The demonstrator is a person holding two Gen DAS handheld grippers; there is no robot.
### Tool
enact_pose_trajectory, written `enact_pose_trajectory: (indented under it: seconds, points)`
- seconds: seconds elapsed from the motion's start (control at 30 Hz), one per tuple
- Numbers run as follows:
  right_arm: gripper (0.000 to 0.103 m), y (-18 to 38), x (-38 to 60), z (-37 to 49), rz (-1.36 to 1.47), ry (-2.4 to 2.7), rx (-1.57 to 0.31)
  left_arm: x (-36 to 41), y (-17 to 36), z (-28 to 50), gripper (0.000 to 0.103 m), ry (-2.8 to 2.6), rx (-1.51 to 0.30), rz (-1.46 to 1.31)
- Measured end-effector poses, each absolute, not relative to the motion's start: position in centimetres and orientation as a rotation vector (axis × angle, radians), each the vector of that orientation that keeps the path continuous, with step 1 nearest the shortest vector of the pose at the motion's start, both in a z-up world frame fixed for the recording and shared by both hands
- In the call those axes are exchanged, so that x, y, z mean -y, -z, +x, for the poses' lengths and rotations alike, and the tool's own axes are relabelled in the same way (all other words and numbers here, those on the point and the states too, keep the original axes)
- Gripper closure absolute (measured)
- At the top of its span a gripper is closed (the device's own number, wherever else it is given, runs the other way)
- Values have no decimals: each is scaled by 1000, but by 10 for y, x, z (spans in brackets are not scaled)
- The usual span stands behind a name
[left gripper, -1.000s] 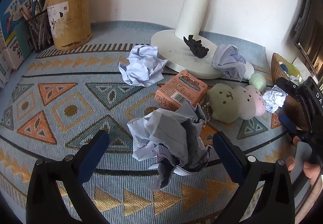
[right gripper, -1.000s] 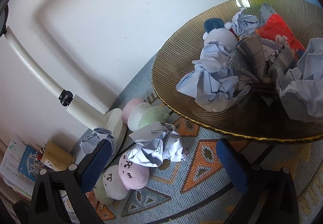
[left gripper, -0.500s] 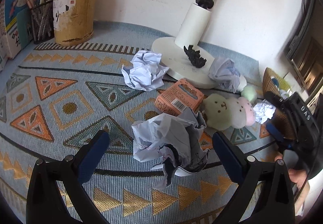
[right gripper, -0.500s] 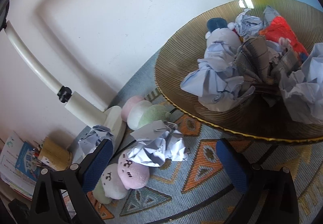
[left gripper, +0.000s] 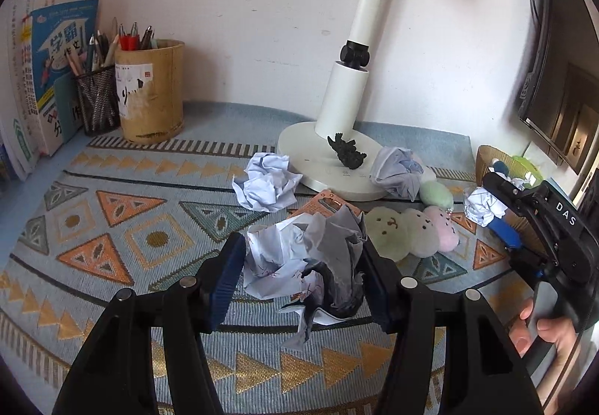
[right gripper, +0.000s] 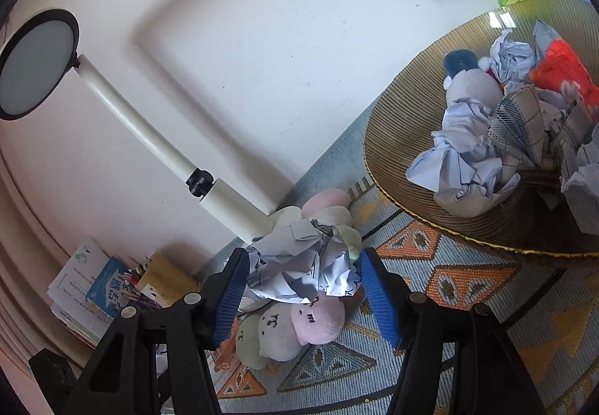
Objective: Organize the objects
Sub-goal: 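Lift the large crumpled paper with both tools and drop it into the basket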
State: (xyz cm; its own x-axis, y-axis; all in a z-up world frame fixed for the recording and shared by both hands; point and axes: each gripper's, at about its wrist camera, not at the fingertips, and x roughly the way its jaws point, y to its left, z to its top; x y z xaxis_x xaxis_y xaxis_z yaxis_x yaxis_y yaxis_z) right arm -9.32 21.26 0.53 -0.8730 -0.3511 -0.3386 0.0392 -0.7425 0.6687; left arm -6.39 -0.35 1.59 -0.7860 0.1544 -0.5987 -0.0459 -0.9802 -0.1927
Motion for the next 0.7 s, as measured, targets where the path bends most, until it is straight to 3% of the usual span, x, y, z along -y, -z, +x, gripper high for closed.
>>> enact_pose_trajectory:
  seconds: [0.7]
  points:
    - [43,-7,-214,-90,637,2658,1002,15,-13,-66,46,-2887,335,-1013]
